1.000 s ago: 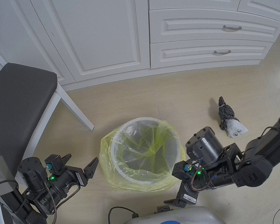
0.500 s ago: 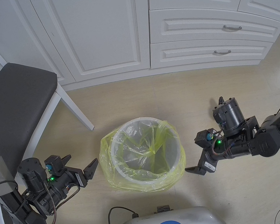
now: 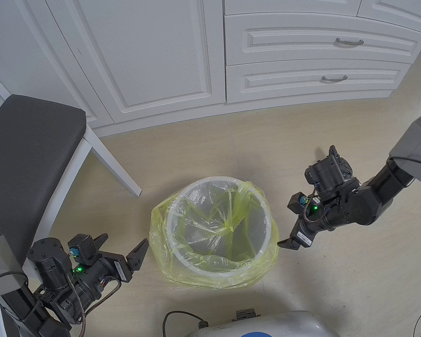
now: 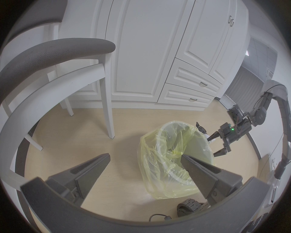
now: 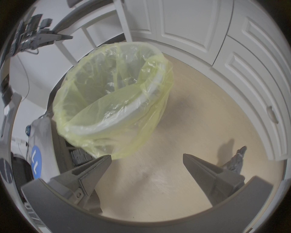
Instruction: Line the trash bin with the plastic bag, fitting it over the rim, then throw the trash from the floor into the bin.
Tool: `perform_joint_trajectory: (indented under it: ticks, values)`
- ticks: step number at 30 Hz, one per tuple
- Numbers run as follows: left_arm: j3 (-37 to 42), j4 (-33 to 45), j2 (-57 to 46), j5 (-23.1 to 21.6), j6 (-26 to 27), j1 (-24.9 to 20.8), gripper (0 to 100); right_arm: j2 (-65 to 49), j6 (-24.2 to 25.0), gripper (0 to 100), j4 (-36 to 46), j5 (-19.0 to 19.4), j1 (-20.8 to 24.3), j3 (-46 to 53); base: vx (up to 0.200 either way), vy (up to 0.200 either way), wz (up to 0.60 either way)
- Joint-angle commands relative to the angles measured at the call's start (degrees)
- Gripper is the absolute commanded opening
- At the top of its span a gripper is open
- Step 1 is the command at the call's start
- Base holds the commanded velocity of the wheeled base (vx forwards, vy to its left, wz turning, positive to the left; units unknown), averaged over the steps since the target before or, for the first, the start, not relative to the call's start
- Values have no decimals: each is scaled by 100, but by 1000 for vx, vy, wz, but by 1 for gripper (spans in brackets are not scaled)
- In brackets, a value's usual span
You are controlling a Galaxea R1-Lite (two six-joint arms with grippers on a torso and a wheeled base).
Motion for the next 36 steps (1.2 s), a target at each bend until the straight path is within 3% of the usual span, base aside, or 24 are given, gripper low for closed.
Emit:
perform_joint_trajectory:
  ticks: [1,7,11,14,17,19,21,25,26,27,28,29,31,32,36]
  values:
    - [-7,-2,79,0,-22,-9,100,1282,683,100,-186,129,-63,-941,0,0,0]
    - [63,-2,79,18,-22,-150,100,2055,1632,100,-379,138,-212,-1785,0,0,0]
    - [72,-2,70,115,-39,-238,100,2293,1694,100,-353,225,-432,-2004,0,0,0]
    - [54,-2,70,115,-118,-229,100,2222,1878,100,-414,832,-573,-1952,0,0,0]
    - [63,-2,105,115,-417,-229,100,1809,2318,100,-441,1755,-766,-1688,0,0,0]
    - [28,-2,114,106,-672,-185,100,1502,2441,100,-529,1974,-924,-1345,0,0,0]
    - [-42,-2,114,106,-900,-124,100,1212,2476,100,-845,1974,-1039,-906,0,0,0]
    - [-350,-2,290,62,-1155,78,100,614,2898,100,-2383,1843,-1118,492,0,0,0]
    - [-429,-2,562,62,-1305,78,100,421,3416,100,-3394,1711,-1056,1239,0,0,0]
    - [-438,-2,597,62,-1331,78,100,412,3487,100,-3491,1702,-1047,1309,0,0,0]
    - [-578,-19,984,62,-1533,70,100,412,4164,100,-4598,1605,-942,1995,0,0,0]
    - [-640,-19,1063,71,-1586,78,100,438,4436,100,-4993,1570,-872,2206,0,0,0]
    - [-895,-19,1309,71,-1735,193,100,790,5359,100,-6637,1350,-670,3005,0,0,0]
    - [-921,-19,1292,71,-1779,281,100,922,5526,100,-6989,1254,-626,3216,0,0,0]
    - [-877,-19,1230,18,-1999,360,100,1176,5640,100,-6989,691,-467,3585,0,0,0]
